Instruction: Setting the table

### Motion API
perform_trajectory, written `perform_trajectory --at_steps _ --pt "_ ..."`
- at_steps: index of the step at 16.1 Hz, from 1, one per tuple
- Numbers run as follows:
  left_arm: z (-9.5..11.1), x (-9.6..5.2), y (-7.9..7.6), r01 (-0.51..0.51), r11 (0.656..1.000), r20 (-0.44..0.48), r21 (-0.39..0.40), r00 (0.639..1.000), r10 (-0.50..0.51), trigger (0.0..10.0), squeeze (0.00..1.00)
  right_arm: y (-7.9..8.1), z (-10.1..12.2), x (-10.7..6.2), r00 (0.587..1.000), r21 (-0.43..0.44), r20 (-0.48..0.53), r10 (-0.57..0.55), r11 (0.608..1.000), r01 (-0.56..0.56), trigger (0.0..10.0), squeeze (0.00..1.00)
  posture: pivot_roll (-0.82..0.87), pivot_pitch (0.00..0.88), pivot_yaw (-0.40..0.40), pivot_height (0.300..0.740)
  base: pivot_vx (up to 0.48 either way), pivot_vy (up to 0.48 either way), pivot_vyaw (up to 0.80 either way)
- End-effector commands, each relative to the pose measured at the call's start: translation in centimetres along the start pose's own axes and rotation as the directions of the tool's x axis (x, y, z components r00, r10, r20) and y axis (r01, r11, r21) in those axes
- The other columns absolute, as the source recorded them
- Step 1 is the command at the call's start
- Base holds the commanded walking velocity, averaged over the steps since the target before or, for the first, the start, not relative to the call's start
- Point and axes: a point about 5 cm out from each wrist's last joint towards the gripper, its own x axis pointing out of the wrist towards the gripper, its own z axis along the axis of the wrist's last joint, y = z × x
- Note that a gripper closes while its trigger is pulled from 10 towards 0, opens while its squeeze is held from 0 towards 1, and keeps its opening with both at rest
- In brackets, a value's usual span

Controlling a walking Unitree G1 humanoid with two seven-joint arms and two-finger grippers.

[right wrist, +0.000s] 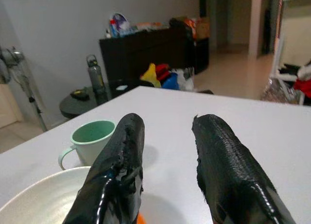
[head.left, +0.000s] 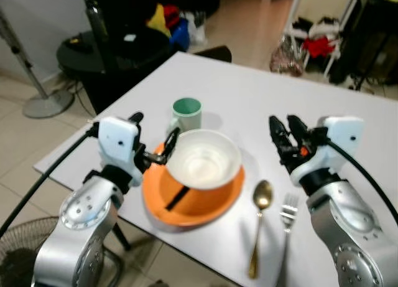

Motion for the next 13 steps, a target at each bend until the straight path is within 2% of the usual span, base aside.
perform_trajectory --at_steps 1,11,13 --pt "0.05 -0.03 -0.31 0.015 1.0 0.006 -0.002 1.0 -0.015 10.0 0.13 -0.36 0.26 -0.09 1.0 -0.012 0.016 -0.014 1.0 0.014 10.0 0.0 0.06 0.0 0.047 0.74 0.0 -0.266 0.0" --pt "0.18 0.12 -0.14 0.025 1.0 0.008 0.009 1.0 -0.025 10.0 0.13 -0.09 -0.04 -0.09 1.0 -0.013 0.023 0.003 1.0 -0.003 10.0 0.0 0.07 0.0 0.053 0.74 0.0 -0.266 0.0" --pt "0.15 0.15 -0.19 0.03 1.0 0.006 0.007 1.0 -0.03 10.0 0.13 -0.04 -0.09 -0.16 1.0 -0.041 0.019 0.014 0.999 -0.013 10.0 0.0 0.07 0.0 0.055 0.74 0.0 -0.268 0.0"
